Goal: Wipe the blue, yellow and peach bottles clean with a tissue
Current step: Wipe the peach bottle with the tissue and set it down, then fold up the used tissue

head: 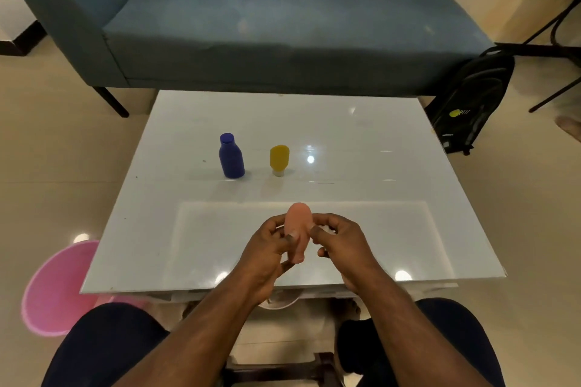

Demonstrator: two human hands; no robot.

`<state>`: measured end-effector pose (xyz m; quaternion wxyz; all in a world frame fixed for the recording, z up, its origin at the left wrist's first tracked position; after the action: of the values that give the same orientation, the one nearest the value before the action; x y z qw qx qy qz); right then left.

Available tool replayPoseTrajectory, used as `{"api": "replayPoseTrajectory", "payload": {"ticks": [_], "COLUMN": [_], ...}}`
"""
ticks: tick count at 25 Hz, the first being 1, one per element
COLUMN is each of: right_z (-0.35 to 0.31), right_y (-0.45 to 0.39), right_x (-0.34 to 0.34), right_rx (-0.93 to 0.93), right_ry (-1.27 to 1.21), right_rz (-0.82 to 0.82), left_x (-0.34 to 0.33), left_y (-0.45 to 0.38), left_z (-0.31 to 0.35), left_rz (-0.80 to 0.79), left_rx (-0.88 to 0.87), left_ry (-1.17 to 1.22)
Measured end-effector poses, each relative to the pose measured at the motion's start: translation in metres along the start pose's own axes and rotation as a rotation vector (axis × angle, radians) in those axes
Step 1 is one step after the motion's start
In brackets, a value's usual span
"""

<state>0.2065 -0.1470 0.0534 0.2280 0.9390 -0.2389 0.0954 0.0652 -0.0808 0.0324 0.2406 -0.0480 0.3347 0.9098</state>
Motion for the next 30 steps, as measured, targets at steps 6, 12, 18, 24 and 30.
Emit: {"api": "replayPoseTrajectory", "payload": {"ticks": [6,12,18,24,30], "right_z": [0.01,0.014,0.014,0.027,0.029], "right_y": [-0.073,-0.153,-0.213,-0.232,-0.237], "right_x": [0.027,0.045,0.054,0.059,0.059], "right_rx": [0.126,0.192,0.251,0.242,0.212], "right_ry": [0.124,0.179,0.198,0.195,0.163], "right_rz": [0.097,0.175,0.197,0.199,0.193], "left_x": [-0.035,-0.052,-0.065,-0.072,-0.073], "left_y": [-0.071,-0.151,-0.204,-0.221,-0.222], "left_z": [0.022,0.042,0.055,0.053,0.053], "left_rz": [0.057,0.105,0.134,0.144,0.123], "left_rx": [-0.215,-0.331,-0.395,-0.393,-0.365], "left_ry": [-0.283,-0.374,-0.422,-0.444,-0.467]}}
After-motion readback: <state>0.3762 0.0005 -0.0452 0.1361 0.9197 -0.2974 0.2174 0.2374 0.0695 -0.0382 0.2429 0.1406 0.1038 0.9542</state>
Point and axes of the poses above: each hand's wrist, its own y-axis away from the middle knuckle, its own x-axis out of the back of the hand, z = x × y, the point moved 2 cm from there along -y, towards the middle knuckle, and after that the axes turned 3 degrees about y, right-handed, at the moved point
